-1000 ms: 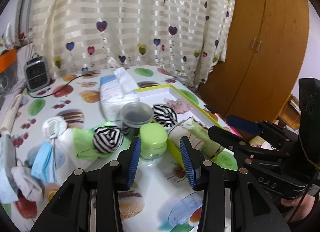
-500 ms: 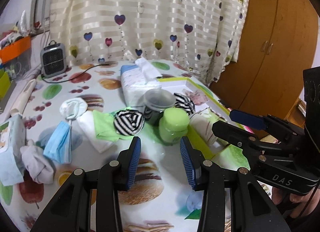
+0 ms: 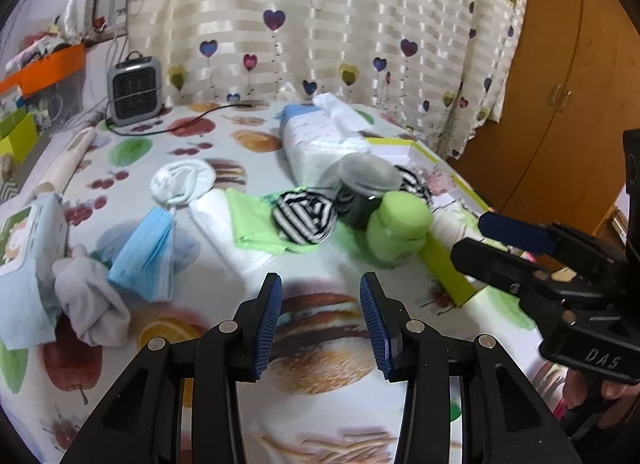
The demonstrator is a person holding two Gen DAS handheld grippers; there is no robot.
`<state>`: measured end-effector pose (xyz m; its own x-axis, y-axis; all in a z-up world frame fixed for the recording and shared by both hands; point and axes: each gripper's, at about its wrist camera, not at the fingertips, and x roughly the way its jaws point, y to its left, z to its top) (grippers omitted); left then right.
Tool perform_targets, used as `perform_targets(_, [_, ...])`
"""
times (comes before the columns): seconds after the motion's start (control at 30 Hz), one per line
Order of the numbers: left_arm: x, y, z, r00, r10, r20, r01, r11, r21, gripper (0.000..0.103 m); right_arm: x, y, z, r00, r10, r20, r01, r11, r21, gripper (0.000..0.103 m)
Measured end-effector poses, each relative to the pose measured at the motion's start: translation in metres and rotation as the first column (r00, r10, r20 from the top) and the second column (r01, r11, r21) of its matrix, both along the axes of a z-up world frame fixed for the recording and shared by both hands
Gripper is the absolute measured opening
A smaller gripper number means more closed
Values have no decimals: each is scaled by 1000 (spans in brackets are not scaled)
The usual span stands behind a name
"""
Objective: Organize soft objects
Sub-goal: 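Withdraw both tools from the tray back over the remaining items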
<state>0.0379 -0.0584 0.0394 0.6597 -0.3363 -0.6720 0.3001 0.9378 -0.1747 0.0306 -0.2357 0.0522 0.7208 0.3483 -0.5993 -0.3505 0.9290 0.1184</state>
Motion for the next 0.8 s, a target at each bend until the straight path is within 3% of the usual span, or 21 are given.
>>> perform_targets(0.8, [9, 95, -14, 976, 217, 0, -217, 976, 3, 45, 32, 56, -18, 986, 154, -61, -154, 988, 4, 52])
